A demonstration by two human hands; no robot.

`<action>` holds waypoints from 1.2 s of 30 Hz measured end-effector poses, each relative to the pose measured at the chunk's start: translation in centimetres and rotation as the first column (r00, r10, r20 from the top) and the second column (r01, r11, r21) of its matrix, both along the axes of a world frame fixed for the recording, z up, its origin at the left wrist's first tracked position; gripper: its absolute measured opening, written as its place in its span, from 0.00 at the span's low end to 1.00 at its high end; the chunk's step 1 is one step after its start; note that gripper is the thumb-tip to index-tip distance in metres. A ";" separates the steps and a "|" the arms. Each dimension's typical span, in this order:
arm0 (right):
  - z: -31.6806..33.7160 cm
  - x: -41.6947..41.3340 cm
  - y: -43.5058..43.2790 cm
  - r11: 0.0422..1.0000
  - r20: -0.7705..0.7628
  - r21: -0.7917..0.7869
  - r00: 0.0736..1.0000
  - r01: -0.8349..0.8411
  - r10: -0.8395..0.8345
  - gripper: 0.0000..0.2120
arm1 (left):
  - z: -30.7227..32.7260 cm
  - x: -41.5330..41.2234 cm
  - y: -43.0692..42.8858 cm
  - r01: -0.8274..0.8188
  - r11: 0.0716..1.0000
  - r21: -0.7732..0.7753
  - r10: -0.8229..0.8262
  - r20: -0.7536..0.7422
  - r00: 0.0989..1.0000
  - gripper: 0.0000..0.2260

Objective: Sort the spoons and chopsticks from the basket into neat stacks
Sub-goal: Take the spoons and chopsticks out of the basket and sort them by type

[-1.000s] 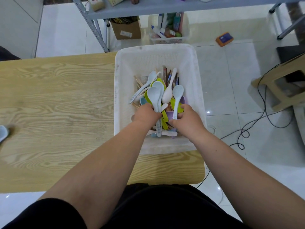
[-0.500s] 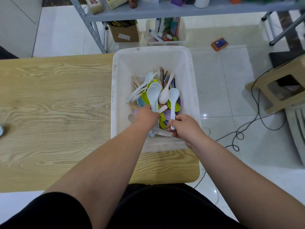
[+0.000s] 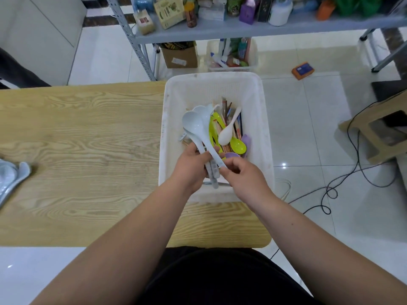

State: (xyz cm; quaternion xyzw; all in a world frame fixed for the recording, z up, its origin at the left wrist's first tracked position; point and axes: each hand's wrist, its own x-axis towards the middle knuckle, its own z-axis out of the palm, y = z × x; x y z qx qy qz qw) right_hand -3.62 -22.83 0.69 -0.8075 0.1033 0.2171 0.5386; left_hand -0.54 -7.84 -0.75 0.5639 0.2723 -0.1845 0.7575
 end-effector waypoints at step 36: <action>-6.2 13.0 11.5 0.382 0.046 -0.834 0.640 -0.398 0.767 0.24 | 1.4 -4.3 11.8 -0.159 0.985 0.067 0.159 0.009 0.987 0.16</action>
